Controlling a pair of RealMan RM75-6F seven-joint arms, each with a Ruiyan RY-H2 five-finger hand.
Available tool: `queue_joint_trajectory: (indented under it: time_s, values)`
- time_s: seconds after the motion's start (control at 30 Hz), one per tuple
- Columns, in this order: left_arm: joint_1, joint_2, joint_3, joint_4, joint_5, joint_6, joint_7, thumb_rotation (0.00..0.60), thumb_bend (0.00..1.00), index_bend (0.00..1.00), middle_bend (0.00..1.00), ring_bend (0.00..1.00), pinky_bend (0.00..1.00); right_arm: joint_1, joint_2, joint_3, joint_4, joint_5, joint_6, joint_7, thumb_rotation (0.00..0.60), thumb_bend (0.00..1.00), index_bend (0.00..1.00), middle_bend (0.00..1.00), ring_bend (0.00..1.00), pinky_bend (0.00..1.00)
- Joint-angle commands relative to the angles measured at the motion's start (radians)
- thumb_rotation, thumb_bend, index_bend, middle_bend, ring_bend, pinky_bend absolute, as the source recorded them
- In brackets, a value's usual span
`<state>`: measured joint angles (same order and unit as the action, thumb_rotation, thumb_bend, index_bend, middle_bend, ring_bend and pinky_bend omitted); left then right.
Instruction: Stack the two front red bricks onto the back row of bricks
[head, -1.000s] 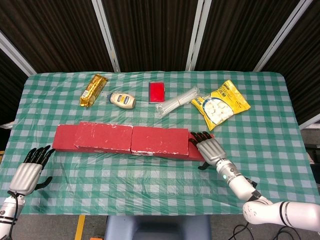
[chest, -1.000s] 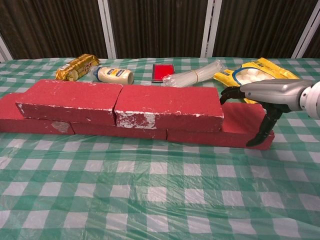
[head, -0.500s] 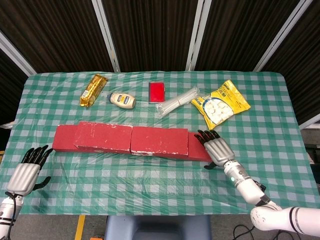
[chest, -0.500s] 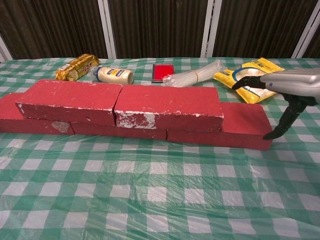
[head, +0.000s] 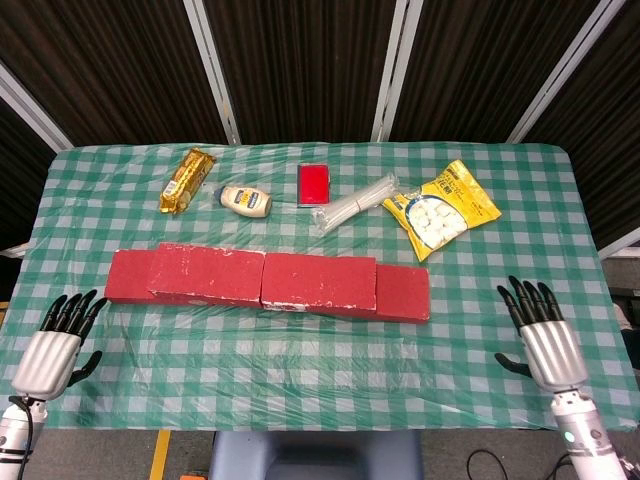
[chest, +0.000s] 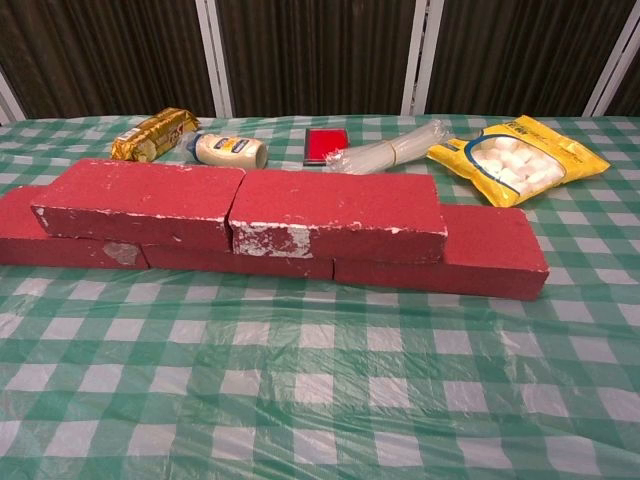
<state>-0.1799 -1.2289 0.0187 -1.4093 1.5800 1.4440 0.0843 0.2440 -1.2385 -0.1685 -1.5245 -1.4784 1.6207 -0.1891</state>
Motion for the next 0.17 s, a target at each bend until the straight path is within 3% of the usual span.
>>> queue_joint_trajectory:
  time_s: [0.03,0.17]
  values:
    - [0.004,-0.008,-0.003,-0.003,-0.002,0.004,0.015,0.600,0.36,0.00,0.00,0.00,0.02,-0.071,-0.011,0.002,0.056,-0.043,0.043,0.082,0.600,0.04,0.00,0.00,0.00,0.00]
    - [0.006,-0.010,-0.007,-0.005,-0.019,-0.007,0.031,0.600,0.36,0.00,0.00,0.00,0.02,-0.083,0.000,0.011,0.050,-0.035,0.028,0.070,0.600,0.04,0.00,0.00,0.00,0.00]
